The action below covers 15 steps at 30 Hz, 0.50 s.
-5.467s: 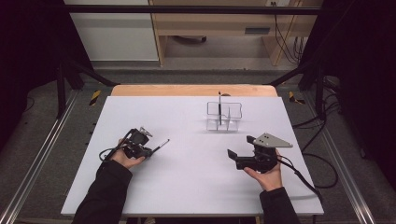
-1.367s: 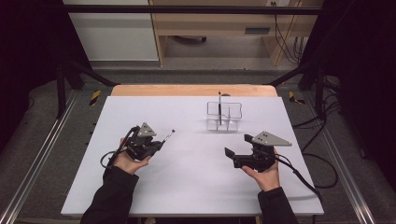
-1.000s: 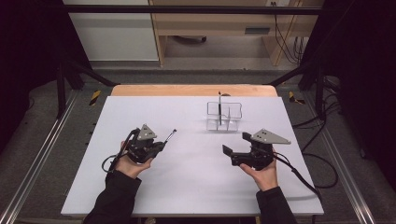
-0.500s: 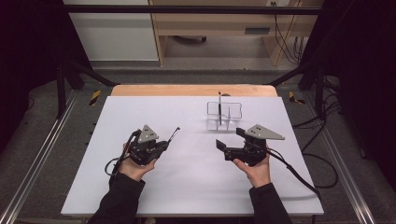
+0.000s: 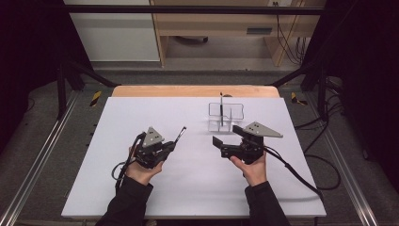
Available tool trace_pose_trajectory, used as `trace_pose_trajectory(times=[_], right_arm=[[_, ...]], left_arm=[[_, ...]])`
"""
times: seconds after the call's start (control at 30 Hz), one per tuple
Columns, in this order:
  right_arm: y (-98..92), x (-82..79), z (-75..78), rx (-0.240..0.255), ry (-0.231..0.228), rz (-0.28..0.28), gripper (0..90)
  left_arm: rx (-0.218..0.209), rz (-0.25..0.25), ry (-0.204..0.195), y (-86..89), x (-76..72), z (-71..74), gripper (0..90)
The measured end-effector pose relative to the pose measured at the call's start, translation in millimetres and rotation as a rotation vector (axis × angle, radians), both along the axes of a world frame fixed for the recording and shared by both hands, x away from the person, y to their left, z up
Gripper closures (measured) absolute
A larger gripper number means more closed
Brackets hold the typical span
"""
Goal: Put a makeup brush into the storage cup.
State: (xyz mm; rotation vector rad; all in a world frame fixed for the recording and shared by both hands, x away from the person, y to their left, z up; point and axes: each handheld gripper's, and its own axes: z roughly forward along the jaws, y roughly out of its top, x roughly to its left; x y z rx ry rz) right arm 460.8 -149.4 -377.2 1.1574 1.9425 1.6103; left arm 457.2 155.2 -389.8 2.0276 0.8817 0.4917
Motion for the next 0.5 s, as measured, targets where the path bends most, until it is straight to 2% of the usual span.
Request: trace_pose_trajectory(times=[0.5], right_arm=[[13.6, 4.1, 3.6, 0.028, 0.006, 0.005, 9.9]], left_arm=[[-0.042, 0.012, -0.043, -11.5, -6.0, 1.8, 83.5]])
